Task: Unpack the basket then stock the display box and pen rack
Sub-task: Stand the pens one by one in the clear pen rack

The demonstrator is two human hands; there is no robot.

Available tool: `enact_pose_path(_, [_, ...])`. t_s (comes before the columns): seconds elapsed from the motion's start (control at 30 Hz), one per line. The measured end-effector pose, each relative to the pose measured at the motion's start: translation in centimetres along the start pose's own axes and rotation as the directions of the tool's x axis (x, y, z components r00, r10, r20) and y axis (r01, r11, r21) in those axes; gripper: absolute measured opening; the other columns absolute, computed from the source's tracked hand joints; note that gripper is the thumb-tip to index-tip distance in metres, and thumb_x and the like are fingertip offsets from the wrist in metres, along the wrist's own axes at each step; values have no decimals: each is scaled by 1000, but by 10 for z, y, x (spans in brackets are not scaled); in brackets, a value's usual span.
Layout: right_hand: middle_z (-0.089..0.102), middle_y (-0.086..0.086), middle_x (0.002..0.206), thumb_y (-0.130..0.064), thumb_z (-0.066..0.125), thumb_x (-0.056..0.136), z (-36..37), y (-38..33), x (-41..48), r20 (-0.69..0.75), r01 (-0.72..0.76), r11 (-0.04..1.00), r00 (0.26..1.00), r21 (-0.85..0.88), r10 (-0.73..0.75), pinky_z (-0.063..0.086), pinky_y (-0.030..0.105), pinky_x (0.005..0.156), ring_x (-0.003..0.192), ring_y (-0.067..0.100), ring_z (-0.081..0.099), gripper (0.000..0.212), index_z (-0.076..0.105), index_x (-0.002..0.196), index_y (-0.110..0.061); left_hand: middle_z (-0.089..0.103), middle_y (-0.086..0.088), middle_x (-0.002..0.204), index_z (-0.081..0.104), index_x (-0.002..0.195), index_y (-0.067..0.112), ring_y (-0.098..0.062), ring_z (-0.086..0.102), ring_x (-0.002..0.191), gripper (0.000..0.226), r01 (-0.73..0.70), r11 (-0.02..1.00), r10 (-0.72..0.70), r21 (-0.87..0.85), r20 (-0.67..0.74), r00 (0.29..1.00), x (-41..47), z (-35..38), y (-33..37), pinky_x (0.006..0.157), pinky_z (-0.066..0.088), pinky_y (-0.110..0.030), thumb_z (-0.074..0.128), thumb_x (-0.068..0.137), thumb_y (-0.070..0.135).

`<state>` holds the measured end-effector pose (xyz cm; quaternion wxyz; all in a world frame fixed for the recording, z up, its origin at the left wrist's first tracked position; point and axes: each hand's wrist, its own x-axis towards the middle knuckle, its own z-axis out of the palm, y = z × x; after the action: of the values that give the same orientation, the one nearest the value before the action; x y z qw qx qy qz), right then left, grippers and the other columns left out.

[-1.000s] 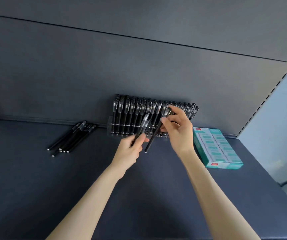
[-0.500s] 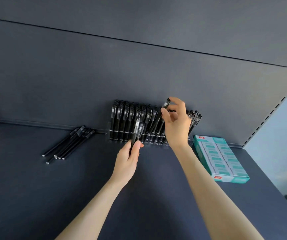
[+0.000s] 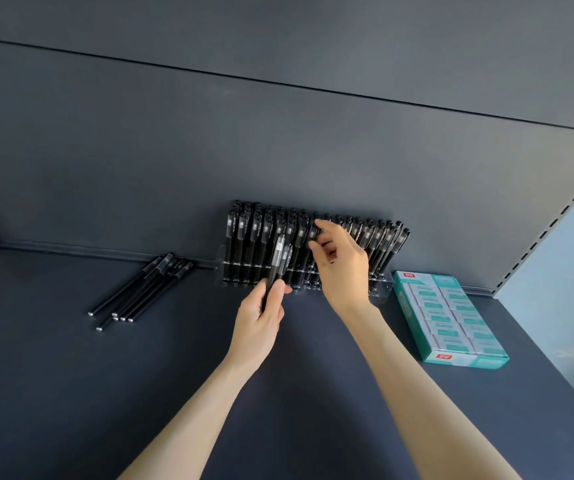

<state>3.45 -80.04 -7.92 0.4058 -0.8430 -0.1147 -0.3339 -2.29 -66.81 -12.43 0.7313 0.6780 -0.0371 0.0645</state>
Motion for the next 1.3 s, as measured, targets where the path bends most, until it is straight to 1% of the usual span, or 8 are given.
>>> enact_pose_path(0.13, [56, -5, 87, -11, 63, 88, -7, -5, -9, -69, -36, 999, 997, 24, 38, 50, 27, 66, 67, 10, 52, 27, 61, 114, -14, 22, -14, 64, 51, 92, -7, -11, 21, 49, 41, 0, 1000, 0, 13, 36, 999, 0, -1, -1, 41, 22, -16, 47, 98, 34])
enact_pose_path(0.23, [63, -9, 77, -25, 68, 85, -16, -12, -19, 66, -187, 937, 982, 295, 175, 43, 12, 63, 66, 2, 55, 19, 62, 102, -25, 26, -3, 56, 61, 93, 3, -10, 25, 48, 33, -16, 1000, 14, 22, 80, 997, 0, -1, 0, 42, 25, -16, 50, 97, 34])
enact_pose_path(0.33, [69, -9, 75, -28, 75, 78, -20, -15, -24, 297, -339, 868, 925, 363, 237, 50, 16, 66, 69, 6, 64, 23, 60, 96, -32, 33, 3, 55, 69, 88, 27, -8, 29, 46, 24, 1, 1000, -2, 8, 156, 988, -3, 2, 1, 42, 26, -15, 49, 98, 33])
enact_pose_path(0.5, [72, -3, 79, -12, 66, 86, -30, -15, -23, 260, -343, 802, 935, 489, 241, 53, 22, 76, 77, 11, 69, 26, 61, 109, -23, 40, 2, 59, 67, 89, 23, -8, 29, 47, 24, 69, 997, -63, -23, 193, 979, -5, 2, 4, 42, 24, -19, 50, 97, 38])
enact_pose_path(0.7, [71, -1, 78, -13, 69, 84, -42, -16, -15, 149, -250, 871, 967, 424, 205, 54, 30, 78, 75, 18, 68, 38, 54, 109, -37, 55, 3, 66, 63, 95, 12, -10, 35, 44, 27, 40, 999, -41, 12, 164, 986, -5, 5, -1, 41, 27, -16, 48, 98, 35])
enact_pose_path(0.87, [64, -18, 69, -18, 68, 83, -47, -11, 14, -170, -121, 959, 971, 258, 169, 41, 6, 68, 66, -1, 59, 28, 54, 99, -36, 46, 2, 60, 65, 90, 19, -11, 34, 50, 24, -14, 997, 12, 77, 36, 999, -1, 2, -3, 44, 30, -17, 47, 99, 32])
enact_pose_path(1.0, [62, -17, 77, -17, 65, 87, -38, -6, 22, -176, -73, 980, 979, 186, 106, 44, 10, 73, 73, 2, 60, 25, 56, 109, -23, 26, -8, 61, 63, 84, 15, -14, 24, 52, 28, -26, 996, 24, 80, 22, 999, -2, 2, -3, 44, 22, -22, 47, 98, 33])
enact_pose_path(1.3, [58, -12, 83, -13, 66, 86, -17, 3, 15, -107, -22, 996, 994, 83, 31, 40, 1, 71, 74, -10, 55, 27, 61, 112, -16, 25, -1, 57, 56, 90, -3, -14, 22, 52, 39, -24, 996, 23, 82, 11, 1000, -2, 4, 0, 44, 22, -21, 47, 98, 34])
